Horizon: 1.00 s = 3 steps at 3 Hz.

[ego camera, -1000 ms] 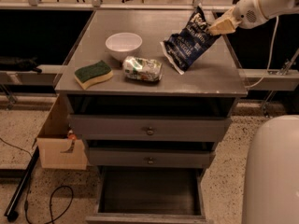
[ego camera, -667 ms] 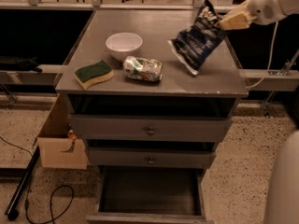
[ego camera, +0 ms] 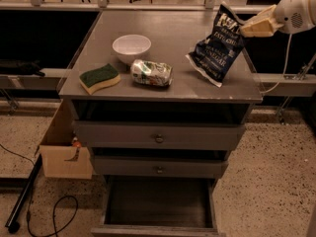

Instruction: Place blue chip bag into bottom drawer

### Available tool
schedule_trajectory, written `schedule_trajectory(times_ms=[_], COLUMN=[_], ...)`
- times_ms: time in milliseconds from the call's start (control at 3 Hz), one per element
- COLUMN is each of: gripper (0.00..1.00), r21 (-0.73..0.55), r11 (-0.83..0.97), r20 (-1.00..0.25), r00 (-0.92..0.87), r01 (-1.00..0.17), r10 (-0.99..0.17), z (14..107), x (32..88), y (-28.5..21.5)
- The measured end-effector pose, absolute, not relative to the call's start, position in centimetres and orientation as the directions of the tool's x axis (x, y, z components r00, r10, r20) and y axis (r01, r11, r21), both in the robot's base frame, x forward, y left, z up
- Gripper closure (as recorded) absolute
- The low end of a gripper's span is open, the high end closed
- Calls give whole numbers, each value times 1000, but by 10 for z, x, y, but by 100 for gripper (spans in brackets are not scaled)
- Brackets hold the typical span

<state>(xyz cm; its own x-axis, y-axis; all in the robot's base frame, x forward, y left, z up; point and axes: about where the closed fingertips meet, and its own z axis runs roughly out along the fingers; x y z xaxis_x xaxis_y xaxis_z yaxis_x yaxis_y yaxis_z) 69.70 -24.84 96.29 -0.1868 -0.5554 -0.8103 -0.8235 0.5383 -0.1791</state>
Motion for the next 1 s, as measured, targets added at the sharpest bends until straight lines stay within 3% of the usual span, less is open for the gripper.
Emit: schedule_trajectory(times_ms=[667,1000], gripper=[100,100], r21=[-246,-217], r11=[581,589], r20=[-861,-889], r00=[-99,-92], r01=[-776,-779], r10=[-498,-448], z=[998,986], x=[626,580], y=[-269,-265])
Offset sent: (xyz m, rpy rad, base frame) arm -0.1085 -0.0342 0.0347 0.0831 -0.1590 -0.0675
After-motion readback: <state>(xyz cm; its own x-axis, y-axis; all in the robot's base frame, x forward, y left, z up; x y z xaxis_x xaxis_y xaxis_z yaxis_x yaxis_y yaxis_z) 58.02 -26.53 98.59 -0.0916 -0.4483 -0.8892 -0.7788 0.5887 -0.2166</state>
